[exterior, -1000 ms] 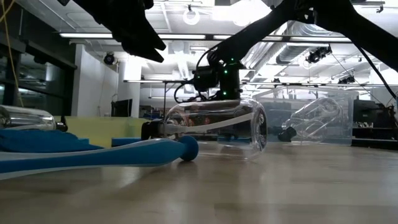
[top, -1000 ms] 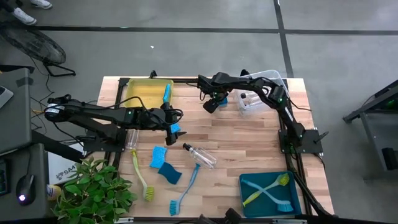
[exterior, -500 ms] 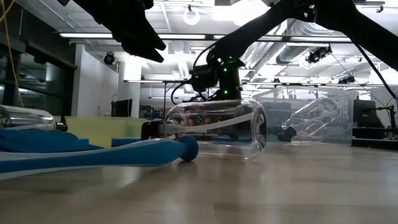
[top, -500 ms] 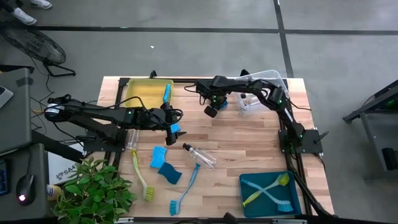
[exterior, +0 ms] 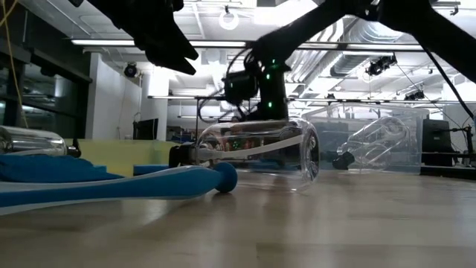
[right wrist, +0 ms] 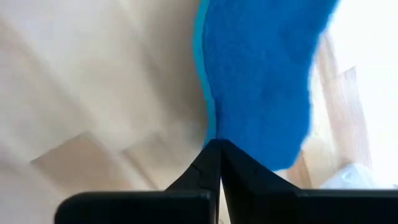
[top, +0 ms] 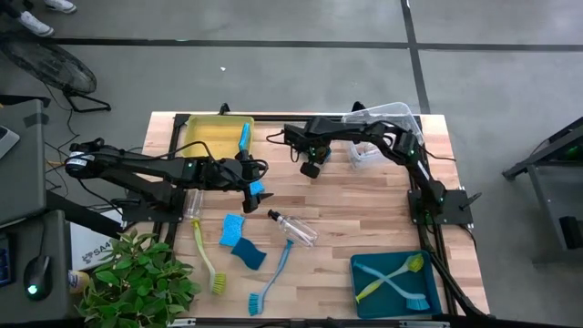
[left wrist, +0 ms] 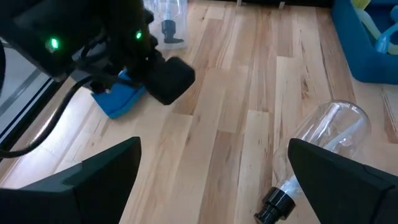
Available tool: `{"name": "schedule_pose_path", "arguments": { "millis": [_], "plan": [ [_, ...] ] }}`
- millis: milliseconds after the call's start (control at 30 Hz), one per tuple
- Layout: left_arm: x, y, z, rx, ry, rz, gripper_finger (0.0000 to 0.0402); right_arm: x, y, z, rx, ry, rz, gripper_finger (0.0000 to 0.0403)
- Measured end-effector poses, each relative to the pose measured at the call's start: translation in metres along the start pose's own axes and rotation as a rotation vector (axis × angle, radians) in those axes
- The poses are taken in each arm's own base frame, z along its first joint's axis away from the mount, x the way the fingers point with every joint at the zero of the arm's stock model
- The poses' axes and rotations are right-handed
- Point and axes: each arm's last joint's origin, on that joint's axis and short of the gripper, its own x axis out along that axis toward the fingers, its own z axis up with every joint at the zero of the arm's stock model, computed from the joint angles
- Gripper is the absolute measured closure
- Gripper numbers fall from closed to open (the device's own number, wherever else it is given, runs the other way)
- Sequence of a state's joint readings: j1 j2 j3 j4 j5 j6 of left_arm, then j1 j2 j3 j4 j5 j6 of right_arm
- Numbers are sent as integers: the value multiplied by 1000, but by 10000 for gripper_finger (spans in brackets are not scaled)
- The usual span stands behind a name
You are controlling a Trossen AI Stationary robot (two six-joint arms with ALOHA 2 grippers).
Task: Pick & Place Kitchen Sink Supplies
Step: Put the blue sponge into the yellow bin
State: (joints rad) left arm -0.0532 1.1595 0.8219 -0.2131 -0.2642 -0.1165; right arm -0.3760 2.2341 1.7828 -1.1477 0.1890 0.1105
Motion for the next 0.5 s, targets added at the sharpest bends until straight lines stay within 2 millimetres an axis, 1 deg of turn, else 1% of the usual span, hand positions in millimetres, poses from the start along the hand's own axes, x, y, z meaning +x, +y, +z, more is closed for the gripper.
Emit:
{"name": "schedule_pose_path", "arguments": {
  "millis": [100, 233, 333, 500],
  "plan": [
    [0, 0, 0, 0, 0, -1, 2, -19, 6, -3, -21, -55, -15, 402],
    [0, 0, 0, 0, 0, 0, 2, -46, 17, -12, -70, -126, -99, 403],
    [0, 0, 0, 1, 0, 1, 2, -66, 31, -20, -122, -181, -161, 403],
    [0, 0, 1, 0, -5, 7, 2, -89, 64, -35, -215, -259, -295, 403]
  ]
}}
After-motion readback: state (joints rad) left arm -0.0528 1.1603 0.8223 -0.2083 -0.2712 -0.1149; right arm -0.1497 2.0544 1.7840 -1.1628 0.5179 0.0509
